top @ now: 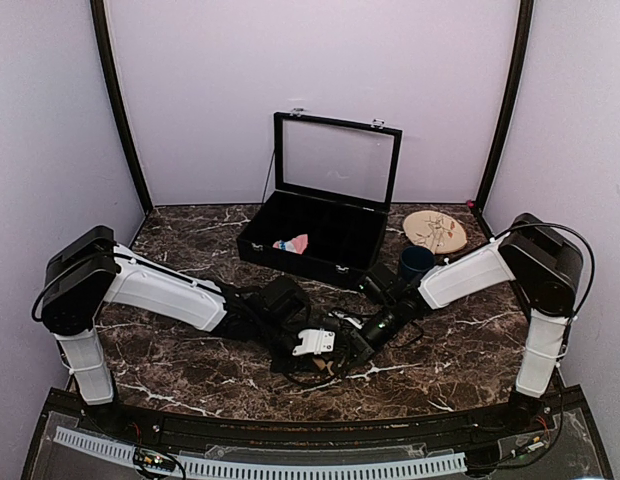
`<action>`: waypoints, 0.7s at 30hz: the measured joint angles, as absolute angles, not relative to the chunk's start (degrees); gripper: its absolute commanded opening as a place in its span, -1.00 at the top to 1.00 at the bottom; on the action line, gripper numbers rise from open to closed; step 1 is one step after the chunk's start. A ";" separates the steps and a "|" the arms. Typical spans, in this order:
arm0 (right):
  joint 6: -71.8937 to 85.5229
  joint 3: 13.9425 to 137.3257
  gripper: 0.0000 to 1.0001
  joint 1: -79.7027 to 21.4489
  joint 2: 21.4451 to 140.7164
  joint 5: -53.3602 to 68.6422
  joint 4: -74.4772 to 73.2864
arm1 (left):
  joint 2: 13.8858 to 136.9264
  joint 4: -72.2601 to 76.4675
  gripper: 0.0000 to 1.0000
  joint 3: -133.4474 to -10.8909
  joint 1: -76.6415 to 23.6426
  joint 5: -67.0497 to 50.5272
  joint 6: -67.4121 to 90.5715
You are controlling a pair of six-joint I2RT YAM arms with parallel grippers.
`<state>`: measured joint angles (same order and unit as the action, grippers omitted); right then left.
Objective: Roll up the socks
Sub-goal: Roll the sock at the center of the board.
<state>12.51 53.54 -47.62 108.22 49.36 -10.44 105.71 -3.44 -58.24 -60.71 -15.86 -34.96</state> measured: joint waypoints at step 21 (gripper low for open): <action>12.97 53.56 0.44 -47.59 107.55 48.99 -10.85 | 109.27 -10.57 1.00 -64.12 -57.93 -23.40 -31.92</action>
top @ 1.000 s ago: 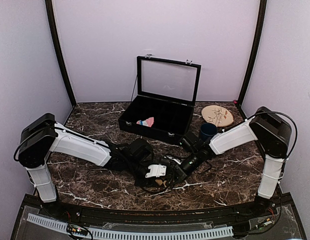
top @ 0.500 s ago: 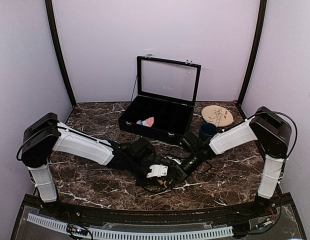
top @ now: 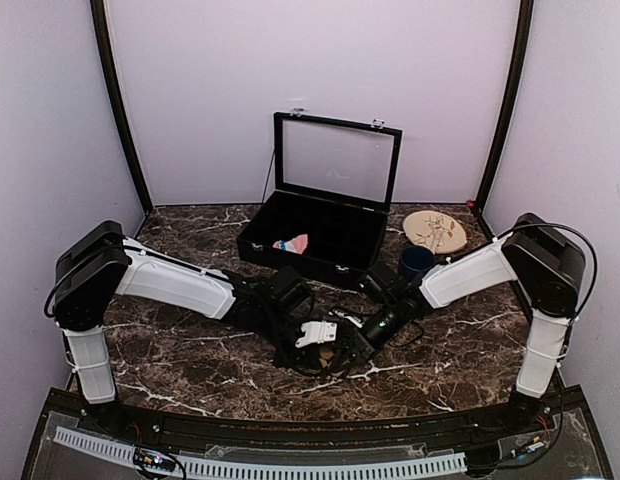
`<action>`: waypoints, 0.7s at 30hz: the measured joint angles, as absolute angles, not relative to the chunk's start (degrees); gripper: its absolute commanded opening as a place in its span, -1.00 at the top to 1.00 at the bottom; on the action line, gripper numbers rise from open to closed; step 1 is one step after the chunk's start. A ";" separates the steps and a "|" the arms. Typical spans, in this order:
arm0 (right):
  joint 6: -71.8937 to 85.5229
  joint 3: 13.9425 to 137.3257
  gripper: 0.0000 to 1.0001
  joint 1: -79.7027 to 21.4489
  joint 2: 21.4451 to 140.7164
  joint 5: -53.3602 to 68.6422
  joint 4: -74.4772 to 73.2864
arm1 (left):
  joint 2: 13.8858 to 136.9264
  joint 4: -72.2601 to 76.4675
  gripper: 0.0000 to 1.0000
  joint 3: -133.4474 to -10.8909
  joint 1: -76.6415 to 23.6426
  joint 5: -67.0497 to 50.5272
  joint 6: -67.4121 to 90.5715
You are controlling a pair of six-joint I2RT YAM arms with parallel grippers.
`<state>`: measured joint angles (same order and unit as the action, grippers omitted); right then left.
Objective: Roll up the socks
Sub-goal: Roll the sock at the center of the board.
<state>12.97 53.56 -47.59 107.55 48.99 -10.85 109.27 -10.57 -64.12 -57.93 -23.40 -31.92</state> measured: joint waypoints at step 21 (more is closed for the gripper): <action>15.49 47.94 0.41 -42.92 101.75 41.60 -9.21 | 112.46 -16.34 1.00 -68.62 -55.64 -29.93 -28.86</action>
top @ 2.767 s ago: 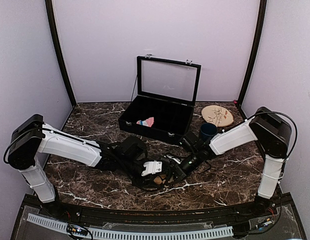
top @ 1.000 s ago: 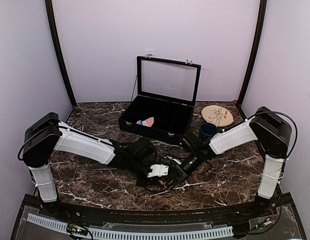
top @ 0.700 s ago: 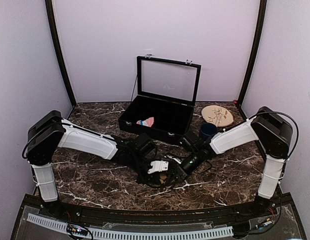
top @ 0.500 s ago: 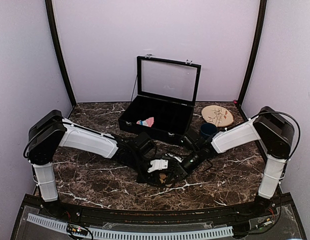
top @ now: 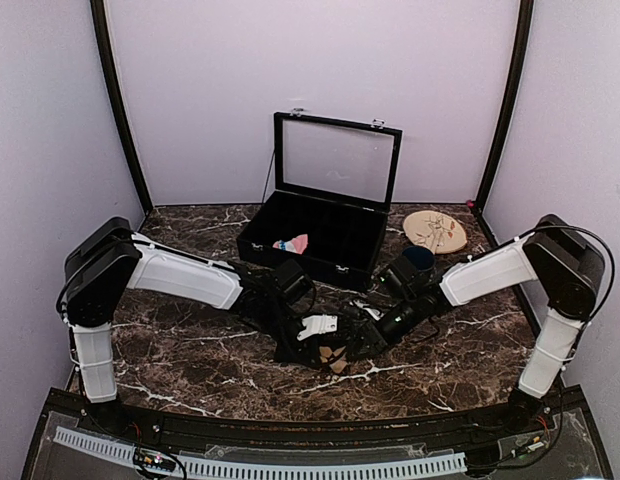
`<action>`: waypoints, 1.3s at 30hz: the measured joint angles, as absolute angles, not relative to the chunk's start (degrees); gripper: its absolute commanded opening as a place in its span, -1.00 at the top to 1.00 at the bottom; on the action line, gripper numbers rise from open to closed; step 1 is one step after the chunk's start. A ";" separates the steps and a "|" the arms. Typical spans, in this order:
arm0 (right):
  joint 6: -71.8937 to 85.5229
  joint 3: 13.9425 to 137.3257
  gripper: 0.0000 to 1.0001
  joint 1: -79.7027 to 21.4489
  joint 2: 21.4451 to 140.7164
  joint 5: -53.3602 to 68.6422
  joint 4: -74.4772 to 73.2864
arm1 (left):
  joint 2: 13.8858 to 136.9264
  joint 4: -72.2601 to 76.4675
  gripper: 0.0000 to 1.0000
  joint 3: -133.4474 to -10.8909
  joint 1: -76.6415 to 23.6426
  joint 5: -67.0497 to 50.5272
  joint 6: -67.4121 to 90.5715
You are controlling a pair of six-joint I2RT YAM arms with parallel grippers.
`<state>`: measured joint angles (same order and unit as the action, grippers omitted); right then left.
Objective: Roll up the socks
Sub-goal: Roll the sock at the center of the board.
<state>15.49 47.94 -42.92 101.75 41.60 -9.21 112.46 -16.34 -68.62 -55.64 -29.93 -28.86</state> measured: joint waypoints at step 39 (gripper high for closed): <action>8.73 33.58 0.04 -69.89 79.53 -11.07 2.39 | 122.91 -34.13 1.00 -79.83 -49.19 -49.06 -24.60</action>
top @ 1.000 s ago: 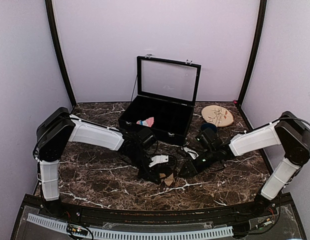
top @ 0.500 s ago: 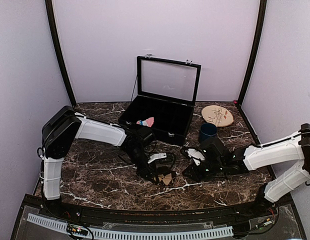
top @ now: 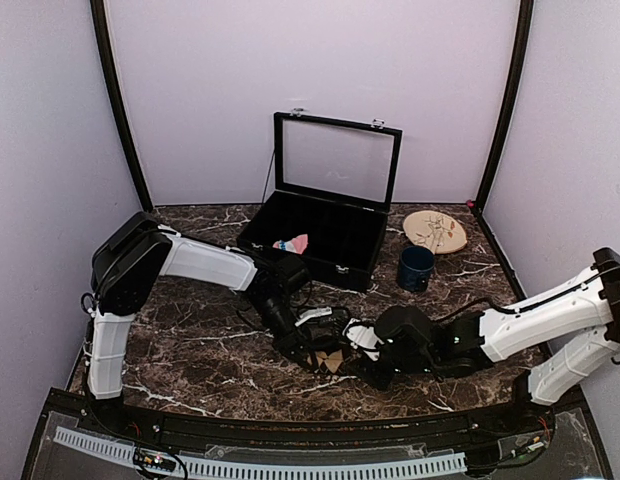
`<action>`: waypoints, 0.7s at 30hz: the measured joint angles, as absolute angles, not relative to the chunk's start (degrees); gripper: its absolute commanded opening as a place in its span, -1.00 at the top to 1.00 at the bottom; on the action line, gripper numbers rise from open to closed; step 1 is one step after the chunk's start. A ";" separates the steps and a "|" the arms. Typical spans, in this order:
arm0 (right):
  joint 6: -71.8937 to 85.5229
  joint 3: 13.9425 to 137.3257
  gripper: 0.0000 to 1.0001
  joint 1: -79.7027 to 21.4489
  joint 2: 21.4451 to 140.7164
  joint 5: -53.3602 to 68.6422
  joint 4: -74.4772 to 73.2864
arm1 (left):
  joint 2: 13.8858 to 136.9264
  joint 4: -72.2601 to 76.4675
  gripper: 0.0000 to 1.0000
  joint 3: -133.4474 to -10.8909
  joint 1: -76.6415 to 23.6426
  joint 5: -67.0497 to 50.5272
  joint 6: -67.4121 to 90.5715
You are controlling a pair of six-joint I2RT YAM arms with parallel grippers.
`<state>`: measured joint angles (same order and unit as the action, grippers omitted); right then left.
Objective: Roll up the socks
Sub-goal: Roll the sock at the center of the board.
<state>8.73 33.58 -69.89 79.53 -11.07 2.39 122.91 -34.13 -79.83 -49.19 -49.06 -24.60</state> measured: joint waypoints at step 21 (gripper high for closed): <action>-5.28 45.71 -0.04 -73.80 92.31 -13.26 -1.39 | 123.76 -36.38 1.00 -79.90 -48.25 -51.77 -24.86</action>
